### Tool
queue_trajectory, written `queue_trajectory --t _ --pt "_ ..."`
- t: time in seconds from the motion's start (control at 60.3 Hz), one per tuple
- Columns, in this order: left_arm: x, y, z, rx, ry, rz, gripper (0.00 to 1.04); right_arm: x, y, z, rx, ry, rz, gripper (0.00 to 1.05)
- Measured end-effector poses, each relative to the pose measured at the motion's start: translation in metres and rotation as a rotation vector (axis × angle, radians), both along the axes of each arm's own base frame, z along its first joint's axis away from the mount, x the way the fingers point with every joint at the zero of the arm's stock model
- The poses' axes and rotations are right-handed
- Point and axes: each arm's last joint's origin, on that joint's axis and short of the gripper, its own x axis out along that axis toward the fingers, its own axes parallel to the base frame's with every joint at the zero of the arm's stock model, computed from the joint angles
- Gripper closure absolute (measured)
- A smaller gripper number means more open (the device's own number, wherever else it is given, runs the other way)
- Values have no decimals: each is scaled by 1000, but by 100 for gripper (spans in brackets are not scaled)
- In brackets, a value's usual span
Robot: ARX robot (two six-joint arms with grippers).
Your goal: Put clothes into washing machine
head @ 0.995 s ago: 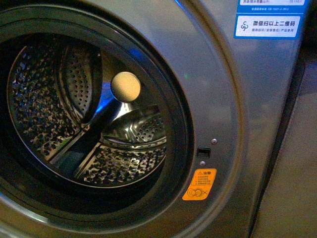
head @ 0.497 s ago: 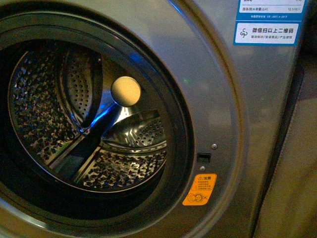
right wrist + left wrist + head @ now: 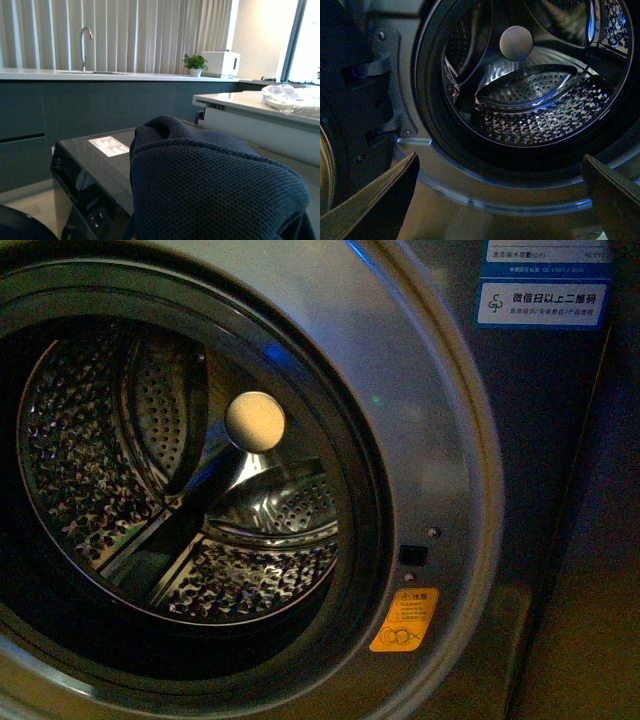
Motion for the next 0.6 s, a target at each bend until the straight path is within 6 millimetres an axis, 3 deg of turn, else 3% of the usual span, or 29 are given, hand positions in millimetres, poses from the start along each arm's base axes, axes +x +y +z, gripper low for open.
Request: queue_trajectory --t 0.597 --pt "0 0 0 0 0 0 7 3 2 -3 2 21 2 101"
